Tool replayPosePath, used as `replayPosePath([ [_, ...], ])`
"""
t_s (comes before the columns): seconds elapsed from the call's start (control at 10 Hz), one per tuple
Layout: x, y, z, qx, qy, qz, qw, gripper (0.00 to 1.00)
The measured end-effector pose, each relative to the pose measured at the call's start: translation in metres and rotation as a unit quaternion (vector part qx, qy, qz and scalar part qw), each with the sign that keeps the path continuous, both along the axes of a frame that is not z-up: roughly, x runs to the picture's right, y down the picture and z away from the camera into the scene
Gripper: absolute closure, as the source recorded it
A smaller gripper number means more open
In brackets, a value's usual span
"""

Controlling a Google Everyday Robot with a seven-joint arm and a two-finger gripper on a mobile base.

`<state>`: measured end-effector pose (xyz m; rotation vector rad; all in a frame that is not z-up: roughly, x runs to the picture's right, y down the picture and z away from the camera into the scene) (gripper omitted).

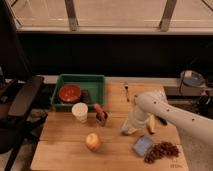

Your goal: Wipe table surface with towel

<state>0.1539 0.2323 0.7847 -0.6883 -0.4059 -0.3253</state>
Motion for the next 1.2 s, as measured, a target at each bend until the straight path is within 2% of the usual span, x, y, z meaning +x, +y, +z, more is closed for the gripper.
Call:
replayPosePath([
  [0.2, 0.022, -0.004, 0.001, 0.007, 0.019, -0.006, 0.9998, 0.80],
  [0.5, 0.025, -0.037, 0.024, 0.022, 0.029, -0.019, 0.9992, 0.80],
  [0.7, 0.013, -0.073, 0.052, 0.033, 0.019, -0.028, 0.9989, 0.80],
  [0.9, -0.001, -0.090, 0.066, 0.036, 0.004, -0.030, 0.9989, 0.80],
  [1.2, -0.019, -0.093, 0.067, 0.032, -0.016, -0.033, 0.9988, 0.80],
])
